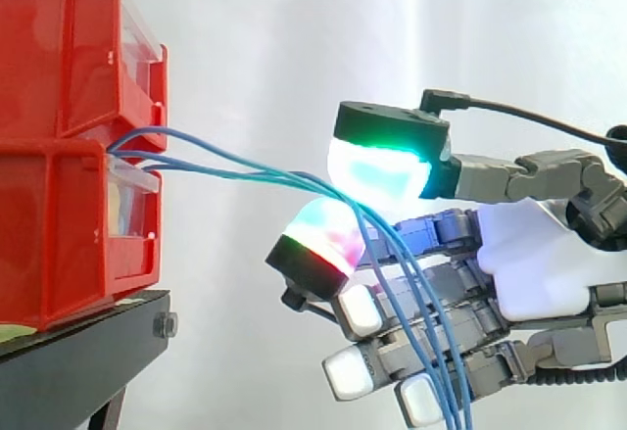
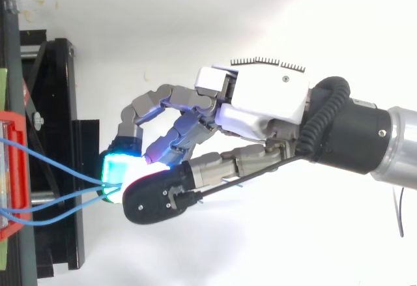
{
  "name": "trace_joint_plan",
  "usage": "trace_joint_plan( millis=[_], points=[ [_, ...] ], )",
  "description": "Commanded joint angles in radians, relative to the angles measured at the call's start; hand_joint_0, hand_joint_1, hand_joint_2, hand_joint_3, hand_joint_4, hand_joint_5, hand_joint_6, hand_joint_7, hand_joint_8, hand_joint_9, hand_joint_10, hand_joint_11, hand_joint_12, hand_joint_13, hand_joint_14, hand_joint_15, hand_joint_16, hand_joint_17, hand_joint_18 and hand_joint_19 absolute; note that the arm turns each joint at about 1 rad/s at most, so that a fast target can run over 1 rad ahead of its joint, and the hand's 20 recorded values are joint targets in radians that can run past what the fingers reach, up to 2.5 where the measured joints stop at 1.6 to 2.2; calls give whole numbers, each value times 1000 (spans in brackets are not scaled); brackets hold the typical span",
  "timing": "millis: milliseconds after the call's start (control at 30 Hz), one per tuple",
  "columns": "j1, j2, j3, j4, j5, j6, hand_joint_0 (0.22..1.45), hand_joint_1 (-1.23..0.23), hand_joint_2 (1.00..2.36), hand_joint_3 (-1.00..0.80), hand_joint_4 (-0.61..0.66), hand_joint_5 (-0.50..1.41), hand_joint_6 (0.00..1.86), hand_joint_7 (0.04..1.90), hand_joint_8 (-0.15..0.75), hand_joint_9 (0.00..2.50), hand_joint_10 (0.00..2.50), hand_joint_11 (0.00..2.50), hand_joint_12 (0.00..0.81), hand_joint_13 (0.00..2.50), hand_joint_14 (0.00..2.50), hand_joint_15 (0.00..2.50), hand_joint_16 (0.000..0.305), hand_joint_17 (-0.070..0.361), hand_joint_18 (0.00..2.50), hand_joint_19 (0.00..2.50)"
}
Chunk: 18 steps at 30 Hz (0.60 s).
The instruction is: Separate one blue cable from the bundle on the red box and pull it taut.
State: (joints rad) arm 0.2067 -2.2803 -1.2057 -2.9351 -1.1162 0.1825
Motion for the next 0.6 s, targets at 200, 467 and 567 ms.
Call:
trace_joint_plan(
  millis=[200,467,567],
  points=[
    [-1,28,0,-55,-1,11,815,-907,1003,-453,-66,-210,926,984,273,896,14,684,314,841,14,424,37,84,865,490],
    [-1,42,0,-122,-2,11,647,-872,1000,-500,39,-197,912,973,298,933,15,702,323,856,13,440,39,87,883,510],
    [-1,42,0,-121,-2,9,545,-780,1000,-500,65,-193,912,963,311,945,12,711,342,860,15,456,42,94,886,538]
  ],
)
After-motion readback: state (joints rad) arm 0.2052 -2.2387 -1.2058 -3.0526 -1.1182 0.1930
